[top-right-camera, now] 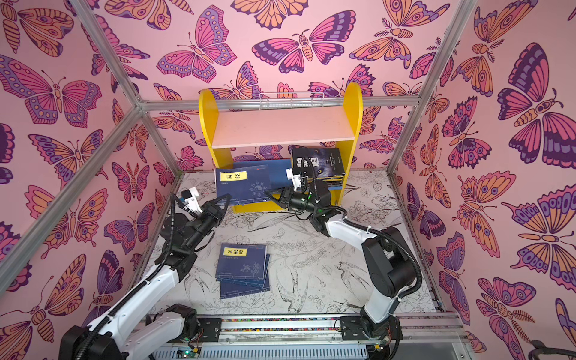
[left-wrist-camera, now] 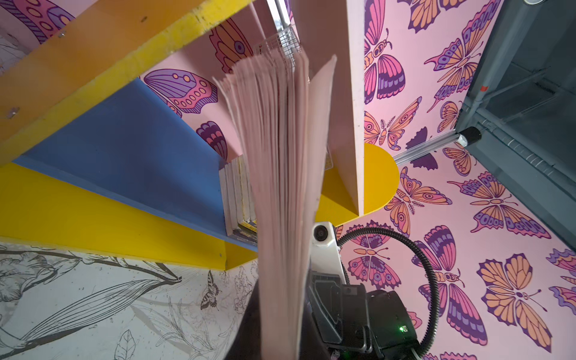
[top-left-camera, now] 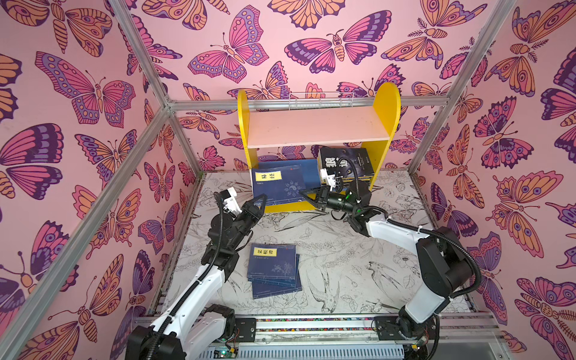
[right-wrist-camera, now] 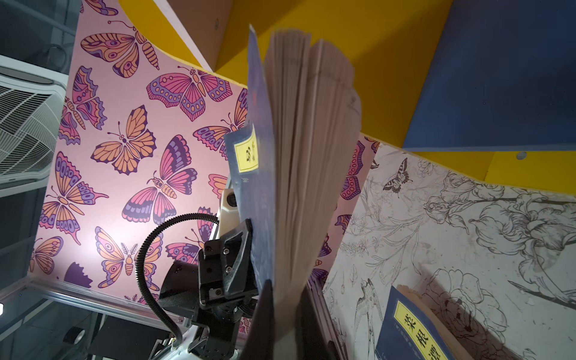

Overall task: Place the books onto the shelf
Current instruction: 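Lay the blue book flat on the lower shelf while the left gripper withdraws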

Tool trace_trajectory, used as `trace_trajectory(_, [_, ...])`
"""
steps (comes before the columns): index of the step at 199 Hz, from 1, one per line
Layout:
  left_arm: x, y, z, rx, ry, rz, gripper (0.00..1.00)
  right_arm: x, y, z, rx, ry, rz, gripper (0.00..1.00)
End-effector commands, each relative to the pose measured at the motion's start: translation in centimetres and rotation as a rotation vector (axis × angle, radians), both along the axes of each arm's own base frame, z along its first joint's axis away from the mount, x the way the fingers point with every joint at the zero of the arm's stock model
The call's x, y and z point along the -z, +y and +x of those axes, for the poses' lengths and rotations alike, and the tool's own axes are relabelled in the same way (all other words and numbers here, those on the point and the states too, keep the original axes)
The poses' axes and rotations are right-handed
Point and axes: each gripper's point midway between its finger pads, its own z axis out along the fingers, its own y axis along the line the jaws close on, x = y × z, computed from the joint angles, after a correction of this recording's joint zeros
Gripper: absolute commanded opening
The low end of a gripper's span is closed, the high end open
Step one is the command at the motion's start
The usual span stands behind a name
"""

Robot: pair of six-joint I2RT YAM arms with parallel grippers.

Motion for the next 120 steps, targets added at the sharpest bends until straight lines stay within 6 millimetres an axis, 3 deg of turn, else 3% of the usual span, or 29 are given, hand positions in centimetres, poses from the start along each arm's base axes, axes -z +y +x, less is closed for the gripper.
trace_trajectory(1, [0.6,-0.3,-0.1,-0.008,0.022,0.077,0.06,-3.2,0.4,-0.2,0.009,-0.089,0.025,0.00])
trace_trajectory(9, [1.9,0.6,-0.1,-0.058,0.087,0.107,0.11,-2.6,0.2,0.2,0.024,-0.092,-0.021,0.00])
trace_trajectory(23, [5.4,3.5,-0.8,-0.201,0.264,0.186,0.35,-1.9,-0.4,0.9,0.051,-0.112,-0.106,0.00])
trace_trajectory(43, [10.5,8.9,-3.7,-0.446,0.531,0.300,0.41,-0.7,-0.9,2.2,0.090,-0.136,-0.235,0.00])
trace_trajectory(57, [12.5,11.0,-5.6,-0.532,0.631,0.317,0.44,0.2,-1.0,3.3,0.120,-0.137,-0.308,0.00])
trace_trajectory(74, [13.8,12.1,-7.0,-0.565,0.692,0.315,0.52,1.1,-1.0,4.6,0.154,-0.131,-0.351,0.00])
trace_trajectory(120, [14.6,13.5,-8.4,-0.587,0.759,0.348,0.52,2.4,-0.2,8.1,0.218,-0.123,-0.389,0.00])
